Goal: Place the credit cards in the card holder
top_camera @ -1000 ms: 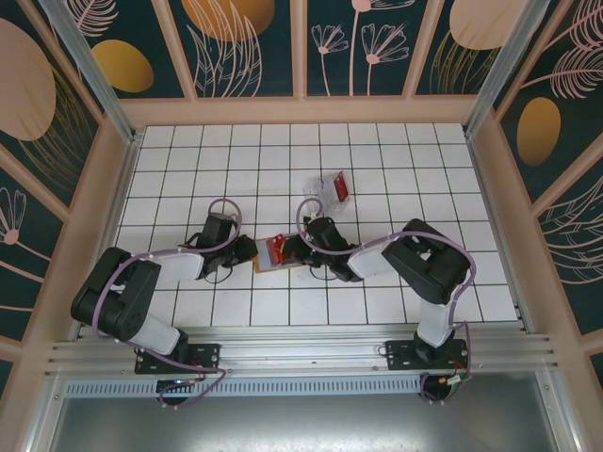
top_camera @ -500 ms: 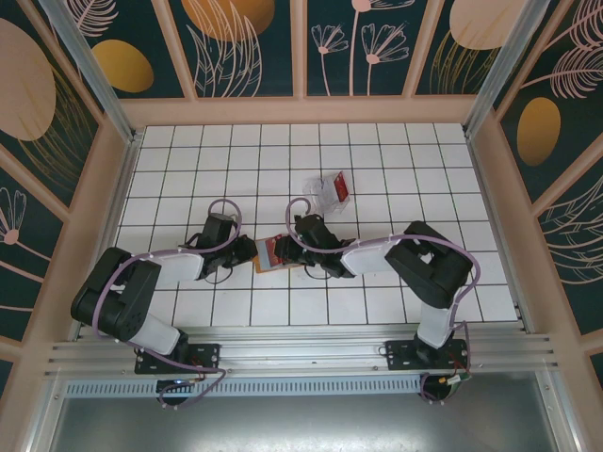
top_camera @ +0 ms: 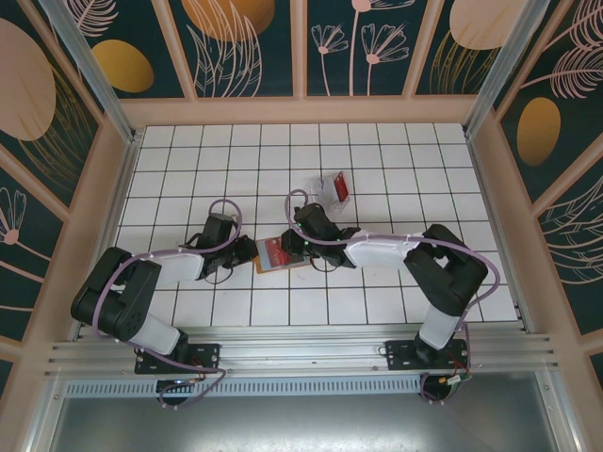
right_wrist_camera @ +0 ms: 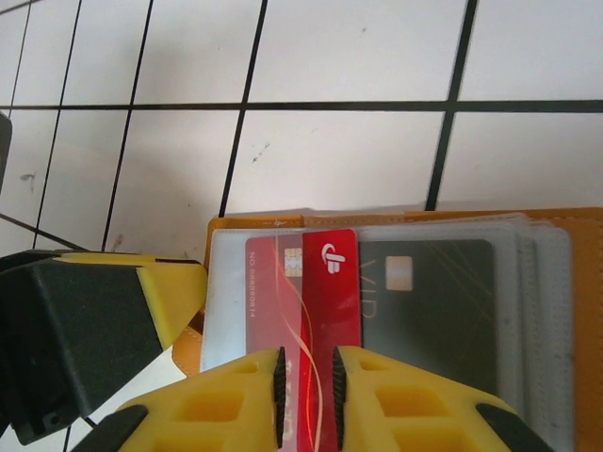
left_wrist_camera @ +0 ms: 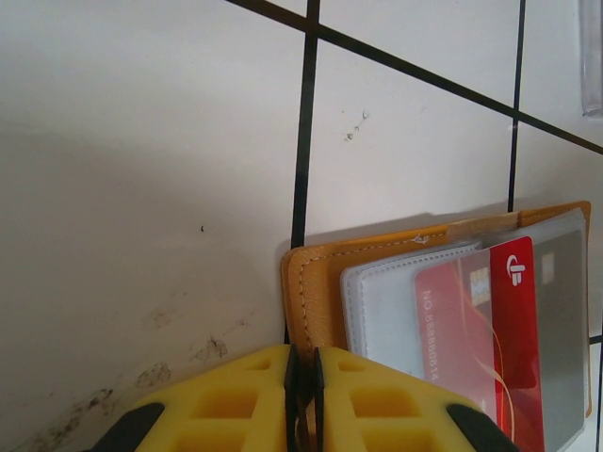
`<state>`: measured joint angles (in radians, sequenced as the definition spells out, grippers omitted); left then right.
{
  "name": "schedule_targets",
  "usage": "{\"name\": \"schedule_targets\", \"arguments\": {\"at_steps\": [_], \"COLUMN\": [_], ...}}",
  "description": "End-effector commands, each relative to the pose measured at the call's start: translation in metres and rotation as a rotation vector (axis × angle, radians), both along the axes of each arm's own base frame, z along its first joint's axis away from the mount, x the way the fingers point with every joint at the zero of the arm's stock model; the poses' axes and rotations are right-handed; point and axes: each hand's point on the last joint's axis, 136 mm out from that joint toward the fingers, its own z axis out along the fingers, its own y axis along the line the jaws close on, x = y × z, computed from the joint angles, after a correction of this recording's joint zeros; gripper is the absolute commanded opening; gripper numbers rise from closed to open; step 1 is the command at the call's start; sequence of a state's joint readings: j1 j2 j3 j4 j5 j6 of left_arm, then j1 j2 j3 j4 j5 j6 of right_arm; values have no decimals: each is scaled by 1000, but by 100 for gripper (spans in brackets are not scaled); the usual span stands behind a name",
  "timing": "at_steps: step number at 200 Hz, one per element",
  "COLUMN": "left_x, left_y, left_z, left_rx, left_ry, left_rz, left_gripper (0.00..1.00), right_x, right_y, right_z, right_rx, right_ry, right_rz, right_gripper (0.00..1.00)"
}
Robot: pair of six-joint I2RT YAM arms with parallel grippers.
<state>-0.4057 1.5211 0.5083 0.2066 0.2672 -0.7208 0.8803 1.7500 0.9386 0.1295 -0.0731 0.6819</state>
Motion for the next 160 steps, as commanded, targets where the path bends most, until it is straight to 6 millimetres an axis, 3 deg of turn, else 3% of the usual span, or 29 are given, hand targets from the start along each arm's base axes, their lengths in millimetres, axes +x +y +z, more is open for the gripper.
{"name": "schedule_targets", "arguments": {"at_steps": [1,49,140,160], "left_x": [-33,-33,-33,-32], "left_y": [-4,-5,-9,-10], "left_z": [-23,-25,-26,-25], "left_rx": [-1,-3,-10,-11], "left_ry": [139,143,147,145], "left_rz": [-47,-51,-55,-56], "left_gripper": [17,17,17,17], "right_x": [-1,-4,-19,-17], "right_y": [1,6,41,39], "right_z": [-17,-33,-34,-29], "right_rx": [-31,-50,-39,-39], "right_ry": [48,89,111,98], "right_rz": [36,54,148,143], "right_gripper": [23,23,22,22]}}
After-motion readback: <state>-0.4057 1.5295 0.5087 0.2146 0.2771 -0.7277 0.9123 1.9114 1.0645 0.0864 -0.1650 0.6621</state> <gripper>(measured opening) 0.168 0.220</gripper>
